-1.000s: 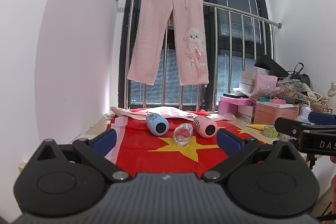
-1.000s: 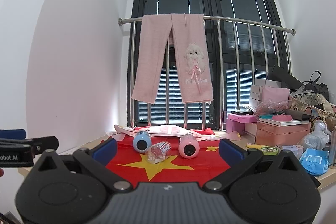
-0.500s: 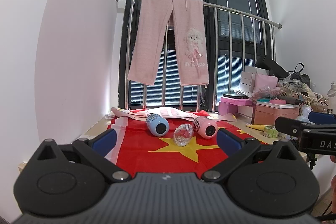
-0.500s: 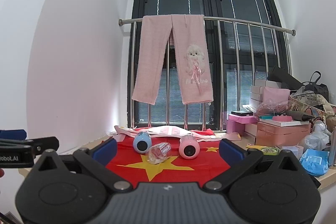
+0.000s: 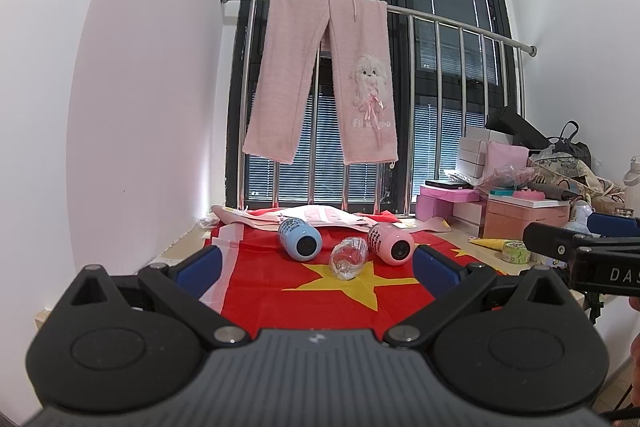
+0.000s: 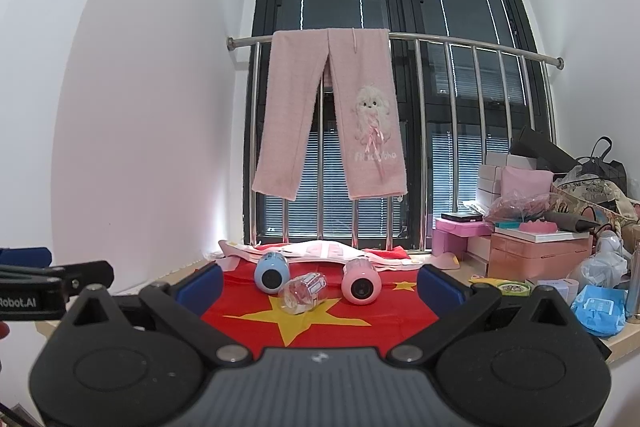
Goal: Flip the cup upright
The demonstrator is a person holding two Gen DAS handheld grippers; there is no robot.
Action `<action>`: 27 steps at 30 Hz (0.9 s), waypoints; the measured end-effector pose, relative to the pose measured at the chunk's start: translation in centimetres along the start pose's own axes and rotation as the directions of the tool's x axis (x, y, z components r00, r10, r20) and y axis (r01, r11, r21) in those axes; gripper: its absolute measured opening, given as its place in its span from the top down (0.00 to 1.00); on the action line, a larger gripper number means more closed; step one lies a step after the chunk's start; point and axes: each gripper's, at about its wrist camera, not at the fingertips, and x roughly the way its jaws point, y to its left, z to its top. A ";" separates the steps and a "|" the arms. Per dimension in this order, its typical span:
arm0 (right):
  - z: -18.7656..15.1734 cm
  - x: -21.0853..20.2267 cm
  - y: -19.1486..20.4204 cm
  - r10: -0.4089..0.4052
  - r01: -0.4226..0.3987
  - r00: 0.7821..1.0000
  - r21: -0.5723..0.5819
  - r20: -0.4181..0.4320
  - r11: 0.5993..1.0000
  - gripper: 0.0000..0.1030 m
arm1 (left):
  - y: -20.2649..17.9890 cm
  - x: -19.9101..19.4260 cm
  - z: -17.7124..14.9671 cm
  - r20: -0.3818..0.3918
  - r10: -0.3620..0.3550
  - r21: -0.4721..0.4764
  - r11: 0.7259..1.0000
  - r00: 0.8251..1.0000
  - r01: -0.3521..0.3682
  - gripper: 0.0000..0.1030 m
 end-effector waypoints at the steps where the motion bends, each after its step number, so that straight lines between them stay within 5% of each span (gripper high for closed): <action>1: 0.0 0.0 0.0 0.000 0.000 1.000 0.000 0.000 1.000 0.00 | 0.0 0.0 0.0 0.000 0.000 0.000 1.000 1.000 0.000 0.00; 27: 0.3 0.1 0.3 0.000 0.000 1.000 -0.001 -0.002 1.000 0.00 | 0.1 -0.1 0.3 -0.003 0.004 -0.004 1.000 1.000 -0.004 0.00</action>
